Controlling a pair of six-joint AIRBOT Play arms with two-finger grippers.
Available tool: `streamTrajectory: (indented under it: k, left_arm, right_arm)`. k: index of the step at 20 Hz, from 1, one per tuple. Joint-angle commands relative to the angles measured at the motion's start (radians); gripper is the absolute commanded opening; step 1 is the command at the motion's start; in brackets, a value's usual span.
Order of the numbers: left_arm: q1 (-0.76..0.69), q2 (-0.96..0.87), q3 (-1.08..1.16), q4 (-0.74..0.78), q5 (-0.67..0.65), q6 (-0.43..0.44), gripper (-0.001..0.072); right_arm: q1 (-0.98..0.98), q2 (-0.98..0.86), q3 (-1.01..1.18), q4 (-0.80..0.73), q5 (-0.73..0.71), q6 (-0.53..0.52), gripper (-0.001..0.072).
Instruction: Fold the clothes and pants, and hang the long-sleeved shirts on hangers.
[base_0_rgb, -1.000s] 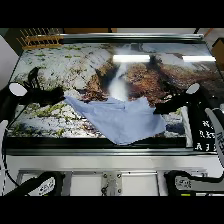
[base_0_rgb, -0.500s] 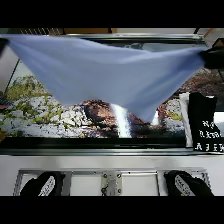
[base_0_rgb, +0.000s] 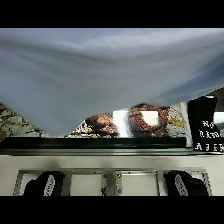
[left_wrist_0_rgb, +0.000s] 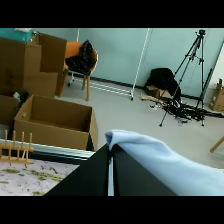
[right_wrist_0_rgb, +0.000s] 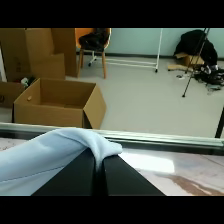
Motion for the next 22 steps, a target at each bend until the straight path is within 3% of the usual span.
streamTrajectory:
  k: [1,5,10,14,17,18,19,20,22]
  left_arm:
    - [0.050,0.000,0.024,-0.004,-0.006,-0.008,0.0005]
    - [0.042,-0.136,-0.026,-0.060,-0.025,-0.007,0.0006]
    - [-0.121,-0.451,-0.151,0.008,0.058,0.043,0.0005]
    - [-0.234,-0.792,-0.127,0.006,0.235,0.064,0.0006]
    - [-0.285,-1.047,0.041,0.005,0.229,0.064,0.0007]
    - [-0.295,-1.114,0.103,0.006,0.204,0.063,0.0168]
    - [-0.298,-1.160,0.151,0.005,0.178,0.045,0.0489]
    - [-0.295,-1.192,0.196,0.008,0.139,0.027,0.0595]
    - [-0.267,-1.218,0.260,0.007,0.040,0.000,0.0595]
  right_arm:
    - [-0.004,0.021,0.020,0.032,-0.011,0.026,0.0019]
    - [-0.002,-0.084,0.023,0.094,0.029,0.079,0.0019]
    - [0.060,-0.445,0.021,0.117,0.144,0.077,0.0019]
    - [0.155,-0.783,0.022,0.080,0.017,0.061,0.0020]
    - [0.187,-0.951,0.023,0.085,-0.134,0.062,0.0052]
    - [0.188,-0.978,0.023,0.092,-0.163,0.061,0.0241]
    - [0.186,-0.993,0.023,0.092,-0.179,0.061,0.0523]
    - [0.176,-0.993,0.023,0.092,-0.187,0.061,0.0629]
    - [0.134,-0.961,0.024,0.092,-0.171,0.062,0.0626]
